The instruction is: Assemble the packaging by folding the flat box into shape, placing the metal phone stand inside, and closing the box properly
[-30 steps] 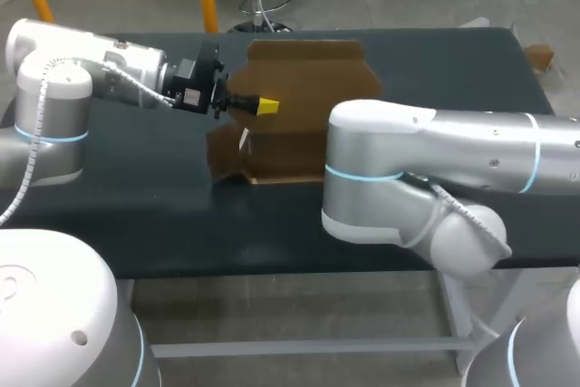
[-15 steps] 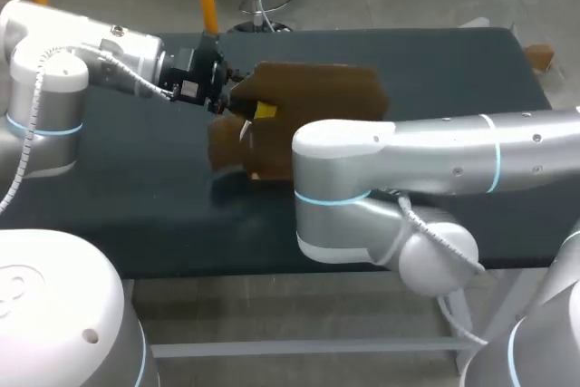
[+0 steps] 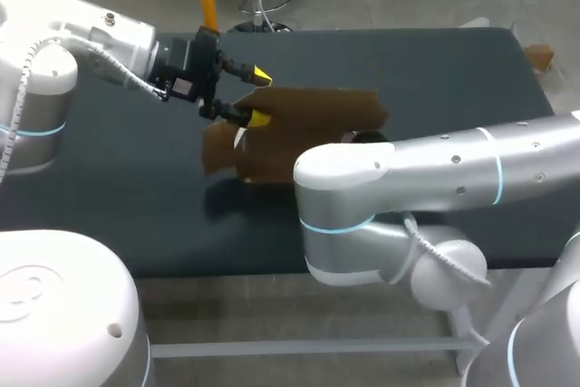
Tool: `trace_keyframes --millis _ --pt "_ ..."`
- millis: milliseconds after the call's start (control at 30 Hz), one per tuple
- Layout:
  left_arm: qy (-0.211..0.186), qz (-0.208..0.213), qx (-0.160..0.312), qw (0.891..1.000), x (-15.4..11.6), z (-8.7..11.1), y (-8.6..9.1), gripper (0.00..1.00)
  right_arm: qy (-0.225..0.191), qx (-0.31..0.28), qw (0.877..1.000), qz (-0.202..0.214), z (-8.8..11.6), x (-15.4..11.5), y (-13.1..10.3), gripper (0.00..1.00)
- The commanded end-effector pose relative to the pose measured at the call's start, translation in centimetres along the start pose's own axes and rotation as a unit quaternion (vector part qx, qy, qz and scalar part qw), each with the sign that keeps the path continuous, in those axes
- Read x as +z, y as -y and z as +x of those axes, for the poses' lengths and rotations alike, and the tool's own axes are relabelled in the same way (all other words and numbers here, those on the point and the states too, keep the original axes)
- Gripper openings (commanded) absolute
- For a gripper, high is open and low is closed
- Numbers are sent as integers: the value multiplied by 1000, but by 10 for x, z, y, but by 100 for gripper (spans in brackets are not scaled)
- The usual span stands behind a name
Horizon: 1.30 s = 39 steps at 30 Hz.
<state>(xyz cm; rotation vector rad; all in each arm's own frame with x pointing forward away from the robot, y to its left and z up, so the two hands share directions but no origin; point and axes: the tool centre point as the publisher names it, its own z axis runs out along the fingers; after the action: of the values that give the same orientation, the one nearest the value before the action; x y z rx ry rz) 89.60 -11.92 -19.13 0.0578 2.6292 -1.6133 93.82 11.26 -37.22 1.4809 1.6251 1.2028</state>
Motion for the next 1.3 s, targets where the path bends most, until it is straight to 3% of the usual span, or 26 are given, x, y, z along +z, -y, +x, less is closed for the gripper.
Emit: trace_keyframes --millis 33,767,1300 --pt "31 -33 12 999 -9 15 8 100 -48 1 999 -1 -10 -3 -2 0" --pt "75 -111 41 990 -37 39 -5 100 -173 4 985 28 -26 -7 -7 0" --pt "82 -153 55 983 -63 45 -8 100 -277 1 960 51 -25 -8 -17 0"
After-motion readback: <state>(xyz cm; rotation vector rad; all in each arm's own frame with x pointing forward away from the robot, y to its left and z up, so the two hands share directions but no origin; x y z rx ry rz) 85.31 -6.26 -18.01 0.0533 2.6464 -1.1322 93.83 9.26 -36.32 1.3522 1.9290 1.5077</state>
